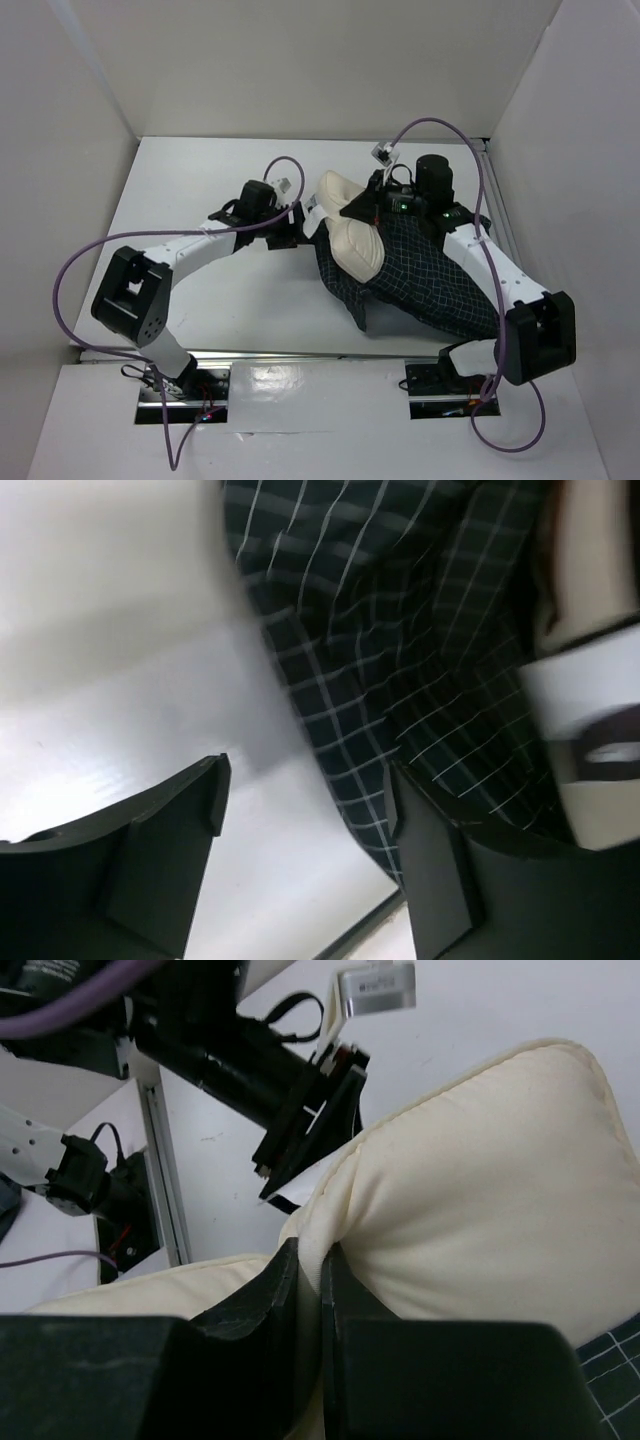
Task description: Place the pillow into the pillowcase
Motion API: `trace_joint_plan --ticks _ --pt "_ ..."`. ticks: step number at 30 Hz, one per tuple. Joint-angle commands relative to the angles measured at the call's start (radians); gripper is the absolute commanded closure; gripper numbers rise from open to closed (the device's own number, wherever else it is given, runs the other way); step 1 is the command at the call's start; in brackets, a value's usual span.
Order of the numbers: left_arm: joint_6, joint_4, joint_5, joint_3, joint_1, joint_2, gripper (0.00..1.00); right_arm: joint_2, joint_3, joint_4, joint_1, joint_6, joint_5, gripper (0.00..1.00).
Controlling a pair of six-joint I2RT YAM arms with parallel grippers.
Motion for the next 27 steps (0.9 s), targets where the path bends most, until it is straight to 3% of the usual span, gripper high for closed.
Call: trace_joint_plan --ticks 1,6,13,19,24,26,27 --pt "-0.07 0.088 0.055 -0.047 0.011 0.001 0.22 -0.076 -0.014 0.221 -0.014 0.028 -0.056 1.0" --pt "-0.079 0.091 -0.07 0.02 -0.074 0.001 0.19 -0.076 -0.003 0.168 -0.014 0.017 -0.065 1.0" --pt "-0.099 0.244 0.024 0.022 -0.153 0.072 0.19 -0.151 -0.085 0.306 -0.059 0.062 -0.14 1.0" --pt "-0.11 0.268 -0.078 0.045 -0.222 0.147 0.19 -0.161 -0.112 0.496 -0.096 0.198 -0.251 1.0" --pt "-0.11 0.318 -0.057 0.077 -0.242 0.22 0.23 -0.152 -0.123 0.586 -0.106 0.273 -0.312 1.0" --pt "-0.089 0.288 -0.067 0.103 -0.242 0.245 0.36 -0.151 -0.123 0.612 -0.106 0.283 -0.321 1.0" --pt "-0.089 0.263 -0.092 0.132 -0.242 0.256 0.7 -0.141 -0.123 0.603 -0.106 0.271 -0.321 1.0"
